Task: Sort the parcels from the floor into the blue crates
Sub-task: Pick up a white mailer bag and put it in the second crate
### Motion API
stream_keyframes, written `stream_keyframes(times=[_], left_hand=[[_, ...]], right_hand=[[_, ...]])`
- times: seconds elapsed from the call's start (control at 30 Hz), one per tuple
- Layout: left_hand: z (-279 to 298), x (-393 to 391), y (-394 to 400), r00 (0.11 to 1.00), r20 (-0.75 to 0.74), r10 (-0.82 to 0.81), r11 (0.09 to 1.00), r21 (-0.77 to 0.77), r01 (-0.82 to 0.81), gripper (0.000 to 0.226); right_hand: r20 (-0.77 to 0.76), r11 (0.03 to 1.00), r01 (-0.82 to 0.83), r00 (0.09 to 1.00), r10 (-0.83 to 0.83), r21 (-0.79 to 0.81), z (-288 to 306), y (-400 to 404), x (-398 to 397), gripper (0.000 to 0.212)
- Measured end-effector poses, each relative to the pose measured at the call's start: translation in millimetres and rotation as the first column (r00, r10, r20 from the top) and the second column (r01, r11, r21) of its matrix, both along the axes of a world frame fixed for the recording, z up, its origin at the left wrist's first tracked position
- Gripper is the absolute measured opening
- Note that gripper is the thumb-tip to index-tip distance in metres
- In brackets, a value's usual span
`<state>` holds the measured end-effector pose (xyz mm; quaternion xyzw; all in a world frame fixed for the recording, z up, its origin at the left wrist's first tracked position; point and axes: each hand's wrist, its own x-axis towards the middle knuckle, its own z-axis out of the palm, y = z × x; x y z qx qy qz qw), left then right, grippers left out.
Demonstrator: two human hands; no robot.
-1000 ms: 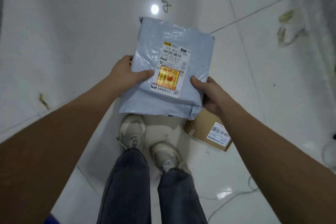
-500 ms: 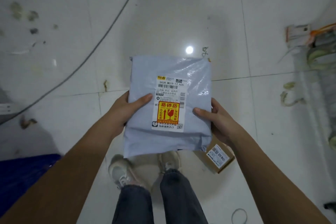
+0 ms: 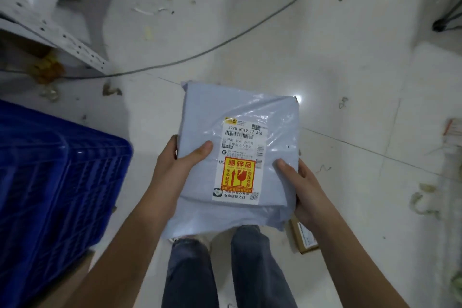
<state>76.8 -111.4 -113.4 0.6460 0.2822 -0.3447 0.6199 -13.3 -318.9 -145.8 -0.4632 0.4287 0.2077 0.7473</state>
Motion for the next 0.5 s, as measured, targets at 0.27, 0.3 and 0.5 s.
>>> stream_keyframes(times=[0.27, 0.3, 0.5], left_hand=[[86, -33, 95, 0.94, 0.028, 0.341, 0.94, -0.003, -0.341, 0.023], [98, -33, 105, 0.928, 0.043, 0.371, 0.929, -0.012, -0.371, 0.026], [162, -43, 157, 0.894, 0.08, 0.441, 0.886, -0.198, -0.419, 0.033]], right_hand=[[0.124, 0.898, -0.342, 0.914, 0.386, -0.278, 97, 86, 59, 0.069], [0.139, 0.873, -0.362, 0.895, 0.423, -0.326, 109, 97, 67, 0.067], [0.304, 0.853, -0.291, 0.844, 0.443, -0.433, 181, 156, 110, 0.03]])
